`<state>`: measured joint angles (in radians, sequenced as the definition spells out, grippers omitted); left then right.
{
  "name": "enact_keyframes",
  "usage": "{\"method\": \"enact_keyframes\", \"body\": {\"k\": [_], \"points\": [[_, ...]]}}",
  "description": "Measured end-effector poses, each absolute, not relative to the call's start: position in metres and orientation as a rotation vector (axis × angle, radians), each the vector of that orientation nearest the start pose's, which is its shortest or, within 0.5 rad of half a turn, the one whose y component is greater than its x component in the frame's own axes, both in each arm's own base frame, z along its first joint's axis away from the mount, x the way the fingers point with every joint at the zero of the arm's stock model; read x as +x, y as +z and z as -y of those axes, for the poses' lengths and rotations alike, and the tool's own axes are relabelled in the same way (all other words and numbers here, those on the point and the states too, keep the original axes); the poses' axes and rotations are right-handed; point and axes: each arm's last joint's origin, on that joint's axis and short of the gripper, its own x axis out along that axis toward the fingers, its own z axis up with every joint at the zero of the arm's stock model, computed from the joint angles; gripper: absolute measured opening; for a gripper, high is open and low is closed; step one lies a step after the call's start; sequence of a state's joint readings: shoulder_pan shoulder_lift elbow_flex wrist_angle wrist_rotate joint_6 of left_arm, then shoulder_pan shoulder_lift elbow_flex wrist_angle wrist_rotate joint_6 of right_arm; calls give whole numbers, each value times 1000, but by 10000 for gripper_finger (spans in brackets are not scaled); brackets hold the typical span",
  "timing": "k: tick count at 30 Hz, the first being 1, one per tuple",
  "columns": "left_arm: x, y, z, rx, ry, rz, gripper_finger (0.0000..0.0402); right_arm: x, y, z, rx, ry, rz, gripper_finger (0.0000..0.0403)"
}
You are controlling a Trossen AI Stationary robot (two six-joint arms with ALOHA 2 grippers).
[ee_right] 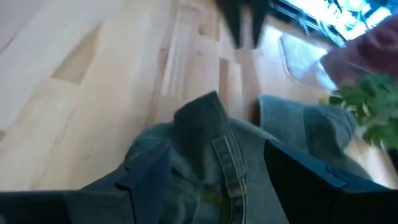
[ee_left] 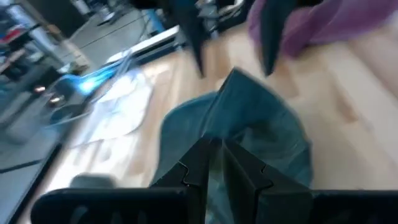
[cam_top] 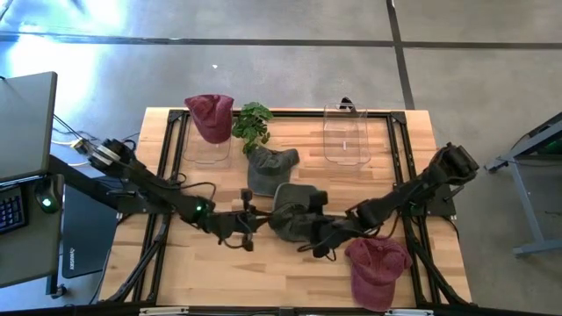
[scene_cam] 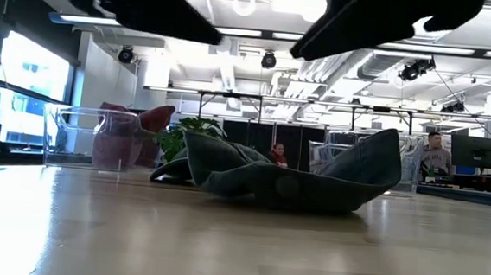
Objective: Pick & Place hat
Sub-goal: Put the bottom gray cap into the right transparent bin
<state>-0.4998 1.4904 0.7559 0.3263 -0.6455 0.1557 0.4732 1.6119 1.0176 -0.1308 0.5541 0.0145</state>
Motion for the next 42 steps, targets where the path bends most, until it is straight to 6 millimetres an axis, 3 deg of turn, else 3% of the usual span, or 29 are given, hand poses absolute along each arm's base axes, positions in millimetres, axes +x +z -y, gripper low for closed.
{"method": "enact_keyframes", "body": {"k": [5,9,13,17,19,22,27,32,35,38,42], "points": [[300,199,116,239,-141,-315,39,302,195,-130,-20,-65,-729,244],[319,182,88,112,-95,-357,39,301,171,-118,150,-125,-805,209],[338,166,64,6,-106,-475,39,298,155,-107,207,-185,-914,132],[350,156,60,-28,-171,-686,39,291,151,-104,213,-168,-1026,36],[353,150,61,20,-132,-795,39,288,149,-104,193,-154,-1073,10],[352,147,64,102,-90,-930,39,284,147,-105,158,-170,-1094,24],[351,159,73,240,2,-1030,39,282,157,-110,76,-204,-1038,39],[355,196,87,246,-20,-911,39,291,171,-124,19,-92,-910,28],[352,194,89,254,-50,-939,39,301,172,-136,-20,43,-767,36],[350,192,89,276,3,-950,39,308,166,-144,-76,151,-711,77],[337,192,93,259,77,-1028,39,317,151,-145,-184,115,-678,162]]}}
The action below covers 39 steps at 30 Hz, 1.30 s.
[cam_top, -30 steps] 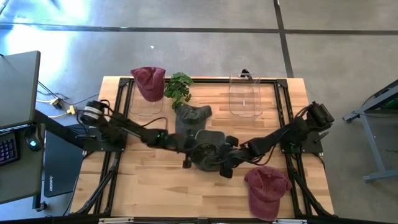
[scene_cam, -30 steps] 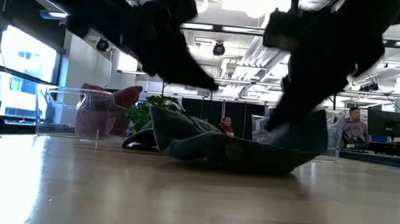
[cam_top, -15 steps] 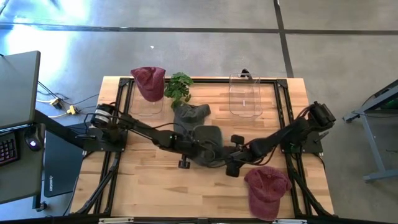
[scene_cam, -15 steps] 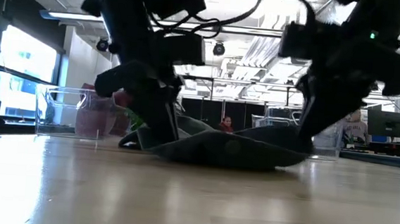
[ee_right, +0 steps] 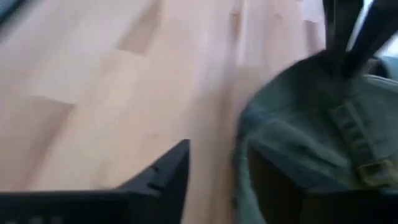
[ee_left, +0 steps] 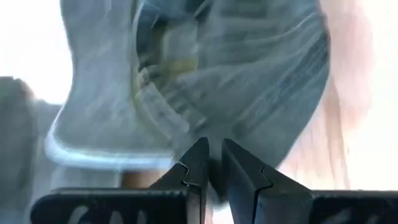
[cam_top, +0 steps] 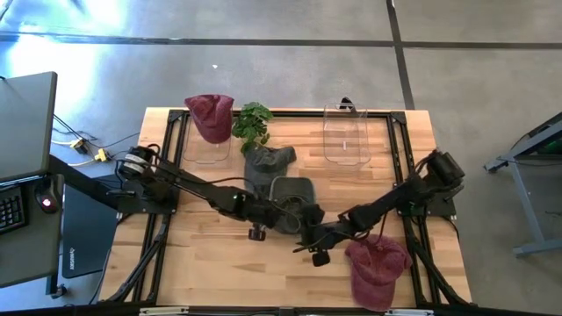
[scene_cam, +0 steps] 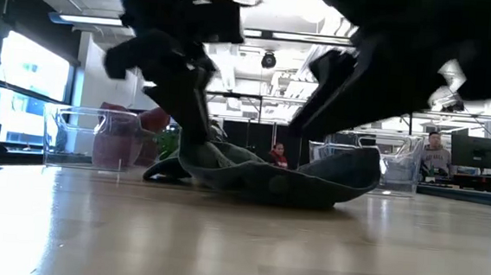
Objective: Pick & Place hat
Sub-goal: Put the bottom gray cap into the right transparent bin
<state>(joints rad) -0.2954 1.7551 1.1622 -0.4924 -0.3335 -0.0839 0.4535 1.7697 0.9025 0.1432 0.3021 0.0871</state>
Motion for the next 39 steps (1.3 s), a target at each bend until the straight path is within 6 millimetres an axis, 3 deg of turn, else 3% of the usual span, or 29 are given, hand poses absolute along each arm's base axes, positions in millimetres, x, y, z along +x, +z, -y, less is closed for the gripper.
{"method": "enact_keyframes", "body": {"k": [4,8,12,18,22,26,32,39], "points": [[326,192,102,265,200,-1053,39,323,132,-145,-253,52,-678,227],[315,192,113,262,292,-1056,39,326,115,-145,-299,-9,-710,228],[303,195,123,265,361,-1049,39,333,108,-143,-316,-70,-712,169],[278,217,135,243,461,-959,39,338,115,-134,-239,-65,-709,20],[252,224,143,227,460,-890,39,333,150,-130,-161,45,-680,21],[233,214,144,202,473,-858,39,313,210,-113,-125,119,-626,6],[228,202,142,201,466,-805,39,257,300,-49,-46,28,-473,4],[243,204,121,284,546,-769,39,187,358,29,-145,-241,-419,4]]}}
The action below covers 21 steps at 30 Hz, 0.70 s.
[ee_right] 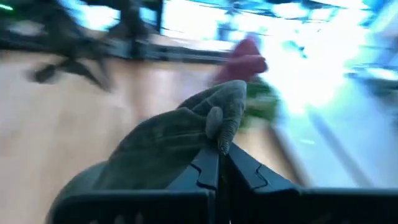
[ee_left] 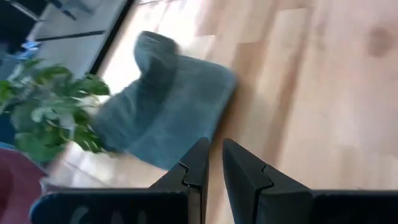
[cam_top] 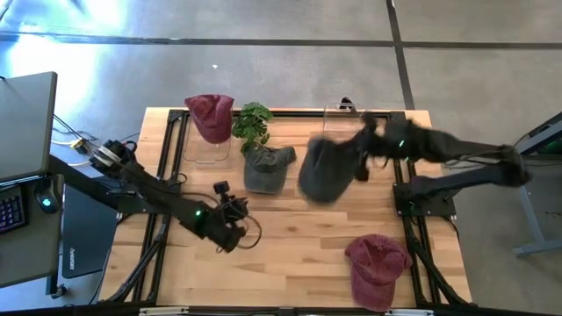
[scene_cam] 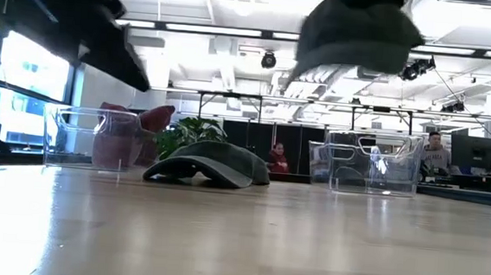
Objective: Pick & Place hat
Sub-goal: Put the bottom gray cap into the right transparent bin
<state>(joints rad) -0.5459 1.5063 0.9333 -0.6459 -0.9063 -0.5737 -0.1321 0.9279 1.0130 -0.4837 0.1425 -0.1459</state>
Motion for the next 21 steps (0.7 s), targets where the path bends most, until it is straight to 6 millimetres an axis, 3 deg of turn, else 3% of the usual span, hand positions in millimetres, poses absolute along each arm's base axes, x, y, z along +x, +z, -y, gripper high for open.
{"method": "enact_keyframes", "body": {"k": [4,8,13,21], "points": [[253,206,101,321,590,-791,39,171,373,62,-316,-334,-456,3],[260,207,83,320,627,-820,39,170,372,94,-463,-378,-542,2],[267,207,71,307,624,-845,39,171,350,126,-586,-276,-725,2],[269,208,70,322,605,-842,39,176,306,156,-510,-155,-938,2]]}}
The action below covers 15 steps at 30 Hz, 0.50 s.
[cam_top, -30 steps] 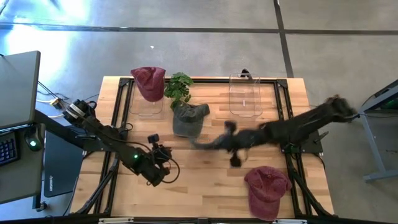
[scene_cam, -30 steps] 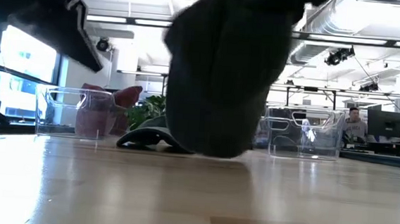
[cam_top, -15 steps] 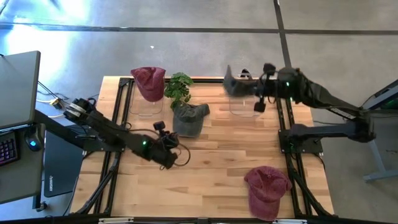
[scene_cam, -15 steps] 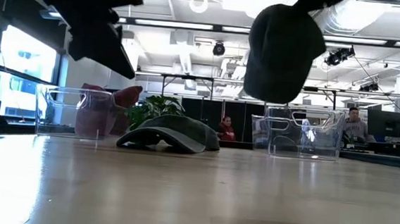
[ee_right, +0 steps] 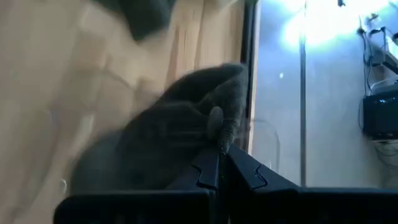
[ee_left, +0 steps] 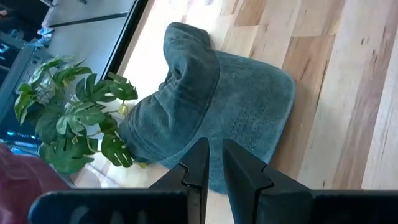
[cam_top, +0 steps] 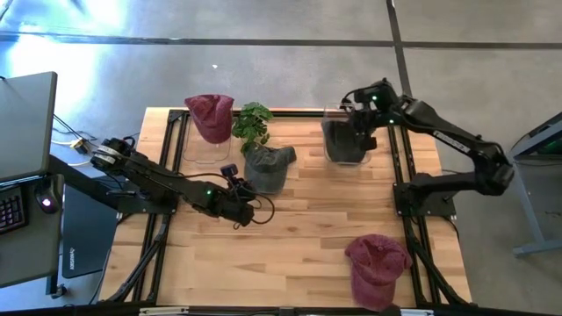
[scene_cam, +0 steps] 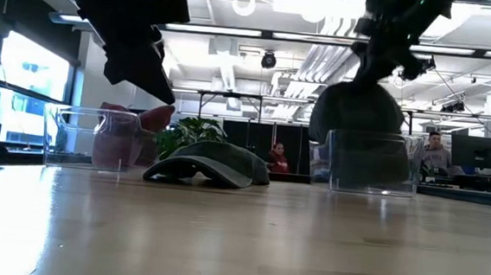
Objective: Pick & Place hat
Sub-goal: Put the bottom gray cap into the right transparent bin
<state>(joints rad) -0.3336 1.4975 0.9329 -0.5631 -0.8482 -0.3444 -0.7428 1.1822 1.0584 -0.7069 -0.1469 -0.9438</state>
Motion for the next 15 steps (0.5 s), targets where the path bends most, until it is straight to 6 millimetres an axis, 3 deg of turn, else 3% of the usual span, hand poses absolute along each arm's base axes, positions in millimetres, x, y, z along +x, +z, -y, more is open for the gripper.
{"method": "enact_keyframes", "body": {"k": [4,10,15], "points": [[270,209,71,312,604,-829,39,181,297,169,-605,-213,-996,2],[270,208,71,305,593,-835,39,181,305,184,-751,-312,-960,5],[271,208,71,293,582,-833,39,177,298,195,-710,-328,-995,9]]}}
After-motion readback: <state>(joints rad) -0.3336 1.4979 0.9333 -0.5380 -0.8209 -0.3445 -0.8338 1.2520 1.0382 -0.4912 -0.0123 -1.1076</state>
